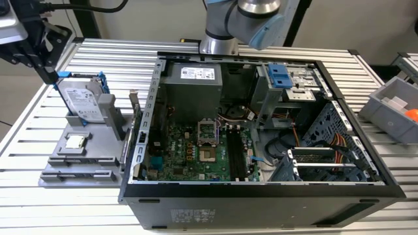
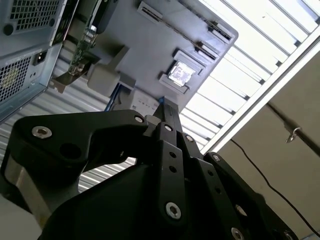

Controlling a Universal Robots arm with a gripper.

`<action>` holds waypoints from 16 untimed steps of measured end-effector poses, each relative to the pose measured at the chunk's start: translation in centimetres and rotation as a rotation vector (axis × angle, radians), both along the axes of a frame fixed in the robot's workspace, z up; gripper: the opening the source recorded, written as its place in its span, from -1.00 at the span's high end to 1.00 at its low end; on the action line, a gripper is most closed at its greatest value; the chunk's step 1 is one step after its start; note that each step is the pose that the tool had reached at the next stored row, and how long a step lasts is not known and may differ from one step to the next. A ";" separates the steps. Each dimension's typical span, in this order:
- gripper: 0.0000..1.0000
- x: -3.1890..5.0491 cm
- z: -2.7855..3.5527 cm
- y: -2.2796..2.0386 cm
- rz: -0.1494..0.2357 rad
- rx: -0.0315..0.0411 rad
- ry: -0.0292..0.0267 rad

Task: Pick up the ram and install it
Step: 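Reach for the ram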

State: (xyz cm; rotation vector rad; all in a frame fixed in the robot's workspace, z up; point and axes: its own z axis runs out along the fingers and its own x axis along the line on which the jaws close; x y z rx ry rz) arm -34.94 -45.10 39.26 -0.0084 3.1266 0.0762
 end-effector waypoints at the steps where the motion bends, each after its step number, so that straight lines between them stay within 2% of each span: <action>1: 1.00 0.00 0.00 -0.09 0.000 0.0000 0.0001; 16: 1.00 -0.08 0.00 -1.31 0.000 0.0000 0.0015</action>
